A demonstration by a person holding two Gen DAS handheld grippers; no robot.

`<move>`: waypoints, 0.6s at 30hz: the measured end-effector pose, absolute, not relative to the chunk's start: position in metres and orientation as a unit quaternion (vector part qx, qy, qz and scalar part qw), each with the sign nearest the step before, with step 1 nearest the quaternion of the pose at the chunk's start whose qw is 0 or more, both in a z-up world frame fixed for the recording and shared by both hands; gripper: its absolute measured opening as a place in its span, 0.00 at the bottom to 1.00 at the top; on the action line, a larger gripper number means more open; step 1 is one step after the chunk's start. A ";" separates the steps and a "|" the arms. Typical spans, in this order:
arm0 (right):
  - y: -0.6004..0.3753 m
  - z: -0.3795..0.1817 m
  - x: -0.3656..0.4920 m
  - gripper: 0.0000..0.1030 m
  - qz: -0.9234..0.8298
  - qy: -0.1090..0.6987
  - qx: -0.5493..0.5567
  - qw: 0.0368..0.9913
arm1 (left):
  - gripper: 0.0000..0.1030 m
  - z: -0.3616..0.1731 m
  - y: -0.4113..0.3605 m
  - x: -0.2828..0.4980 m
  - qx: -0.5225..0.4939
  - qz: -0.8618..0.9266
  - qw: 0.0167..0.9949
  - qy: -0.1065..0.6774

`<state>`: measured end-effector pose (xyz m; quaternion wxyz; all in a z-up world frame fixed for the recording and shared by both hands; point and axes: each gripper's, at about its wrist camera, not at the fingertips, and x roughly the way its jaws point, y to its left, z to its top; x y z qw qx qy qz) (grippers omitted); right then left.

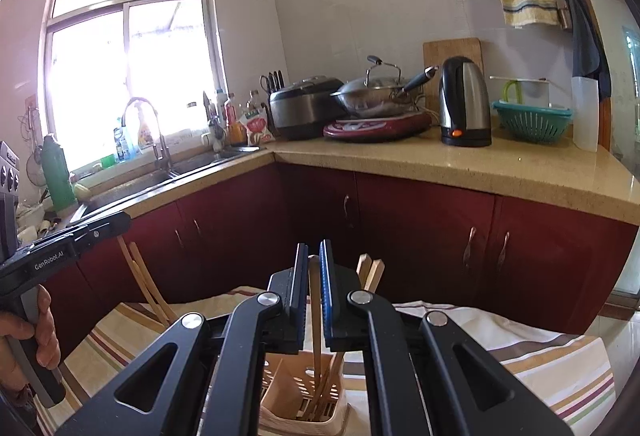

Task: Organize utensils
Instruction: 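Open both tools to release the chopsticks standing in the caddy, then move the left tool to the white ceramic spoon while the right tool reaches the gold spoon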

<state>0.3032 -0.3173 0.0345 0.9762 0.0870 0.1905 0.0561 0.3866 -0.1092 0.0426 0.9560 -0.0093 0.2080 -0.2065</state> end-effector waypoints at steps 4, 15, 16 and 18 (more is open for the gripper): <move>-0.318 0.036 0.302 0.07 0.056 0.188 0.088 0.977 | 0.35 0.034 -0.108 0.386 -0.006 -0.200 0.958 0.207; -0.322 0.046 0.296 0.30 0.053 0.168 0.094 0.980 | 0.68 0.040 -0.107 0.372 0.000 -0.202 0.960 0.193; -0.321 0.049 0.291 0.33 0.052 0.164 0.094 0.981 | 0.68 0.041 -0.107 0.370 -0.001 -0.203 0.960 0.193; -0.320 0.054 0.283 0.35 0.048 0.158 0.088 0.982 | 0.71 0.045 -0.104 0.364 -0.003 -0.203 0.961 0.190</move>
